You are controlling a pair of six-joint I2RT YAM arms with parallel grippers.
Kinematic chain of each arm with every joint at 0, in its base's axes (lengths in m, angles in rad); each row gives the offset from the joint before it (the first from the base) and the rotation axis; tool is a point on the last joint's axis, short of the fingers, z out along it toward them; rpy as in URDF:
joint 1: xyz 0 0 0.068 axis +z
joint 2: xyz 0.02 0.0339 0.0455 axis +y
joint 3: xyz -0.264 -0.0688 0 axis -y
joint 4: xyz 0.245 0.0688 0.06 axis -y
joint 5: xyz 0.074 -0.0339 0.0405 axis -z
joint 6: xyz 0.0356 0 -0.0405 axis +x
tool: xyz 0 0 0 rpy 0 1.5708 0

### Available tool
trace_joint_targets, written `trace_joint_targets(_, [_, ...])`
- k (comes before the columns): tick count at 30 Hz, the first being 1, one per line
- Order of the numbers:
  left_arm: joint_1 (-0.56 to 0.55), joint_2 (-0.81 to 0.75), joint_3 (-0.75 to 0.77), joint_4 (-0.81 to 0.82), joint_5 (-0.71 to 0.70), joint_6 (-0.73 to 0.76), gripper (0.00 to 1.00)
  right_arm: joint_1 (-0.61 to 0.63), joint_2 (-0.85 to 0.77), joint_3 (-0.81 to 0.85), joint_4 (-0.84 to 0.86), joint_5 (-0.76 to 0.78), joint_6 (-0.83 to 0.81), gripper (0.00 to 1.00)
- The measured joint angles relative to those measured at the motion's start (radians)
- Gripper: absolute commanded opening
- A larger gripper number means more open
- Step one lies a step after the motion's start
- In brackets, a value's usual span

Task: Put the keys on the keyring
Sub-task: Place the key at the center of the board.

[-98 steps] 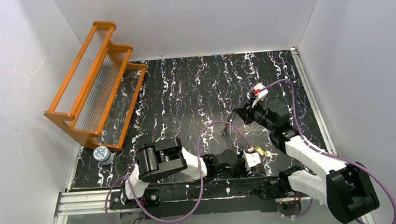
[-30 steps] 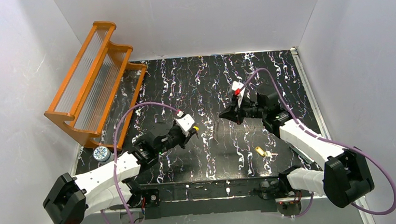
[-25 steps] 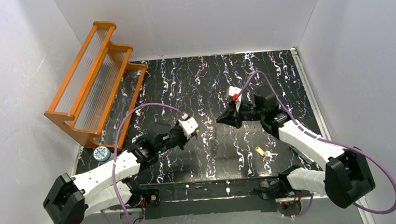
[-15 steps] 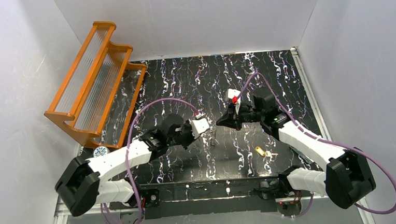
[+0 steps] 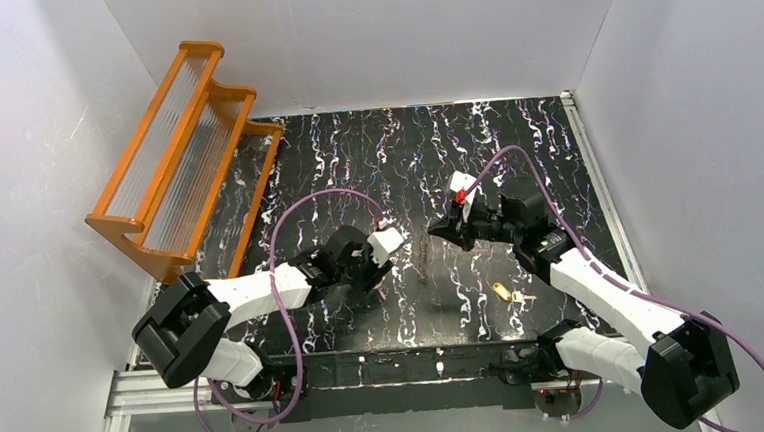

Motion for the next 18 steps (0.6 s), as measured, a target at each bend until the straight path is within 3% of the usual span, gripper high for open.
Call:
trace_joint_targets(12, [0.001,-0.057,-0.002,0.040,-0.115,-0.180,0.47,0.000,0.003,-0.001,0.000,0.011,0.000,0.01])
trace_joint_targets(18, [0.003,-0.073,-0.047,0.106,-0.040,-0.171,0.45,0.000,0.003,-0.002,0.000,0.011,0.000,0.01])
